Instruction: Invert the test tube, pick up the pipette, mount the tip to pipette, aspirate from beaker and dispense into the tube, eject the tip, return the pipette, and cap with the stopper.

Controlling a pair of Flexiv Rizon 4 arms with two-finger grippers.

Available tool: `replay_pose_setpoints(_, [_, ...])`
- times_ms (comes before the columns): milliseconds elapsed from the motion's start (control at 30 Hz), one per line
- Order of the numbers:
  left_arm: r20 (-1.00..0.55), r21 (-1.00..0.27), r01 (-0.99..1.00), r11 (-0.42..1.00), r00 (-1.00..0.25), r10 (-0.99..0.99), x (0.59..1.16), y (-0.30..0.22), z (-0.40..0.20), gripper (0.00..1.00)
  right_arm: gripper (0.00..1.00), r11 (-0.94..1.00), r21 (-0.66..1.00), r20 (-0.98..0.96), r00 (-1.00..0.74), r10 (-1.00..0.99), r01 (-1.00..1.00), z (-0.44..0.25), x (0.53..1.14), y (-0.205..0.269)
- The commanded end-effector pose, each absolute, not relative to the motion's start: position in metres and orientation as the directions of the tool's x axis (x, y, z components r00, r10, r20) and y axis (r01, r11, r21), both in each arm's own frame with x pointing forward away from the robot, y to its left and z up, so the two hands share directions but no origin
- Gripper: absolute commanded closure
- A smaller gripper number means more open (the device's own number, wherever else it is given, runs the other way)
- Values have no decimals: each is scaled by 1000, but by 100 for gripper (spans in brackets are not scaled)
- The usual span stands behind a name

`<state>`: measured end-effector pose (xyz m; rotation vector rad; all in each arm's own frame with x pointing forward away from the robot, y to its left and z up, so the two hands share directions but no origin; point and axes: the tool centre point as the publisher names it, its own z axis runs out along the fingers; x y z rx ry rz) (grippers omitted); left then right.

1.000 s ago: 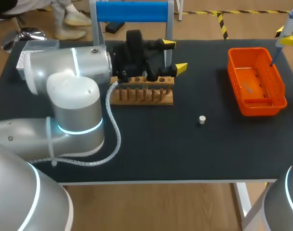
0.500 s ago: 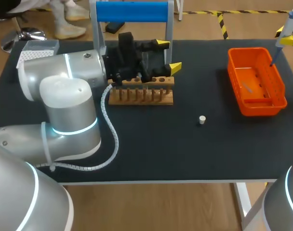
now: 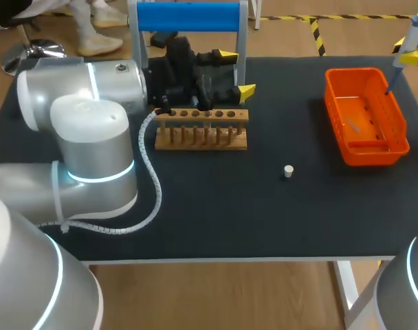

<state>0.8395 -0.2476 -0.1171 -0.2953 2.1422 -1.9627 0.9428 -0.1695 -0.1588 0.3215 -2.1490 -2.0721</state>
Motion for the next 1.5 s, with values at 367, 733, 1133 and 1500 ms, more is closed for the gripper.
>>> replay_pose_setpoints(367, [-27, -995, -4, 99, -951, -309, 836, -253, -116, 0, 100, 33, 998, -48, -968, -247, -58, -158, 942, -169])
replay_pose_setpoints(733, [-27, -995, -4, 99, -951, -309, 836, -253, -116, 0, 100, 33, 998, -48, -968, -247, -58, -158, 942, -169])
replay_pose_setpoints(1133, [-27, -995, -4, 99, -951, -309, 836, -253, -116, 0, 100, 60, 995, -55, -961, -271, -74, -146, 917, -128])
replay_pose_setpoints(1500, [-27, -995, -4, 99, -951, -309, 836, -253, -116, 0, 100, 63, 997, -35, -976, -216, -50, -137, 891, -66])
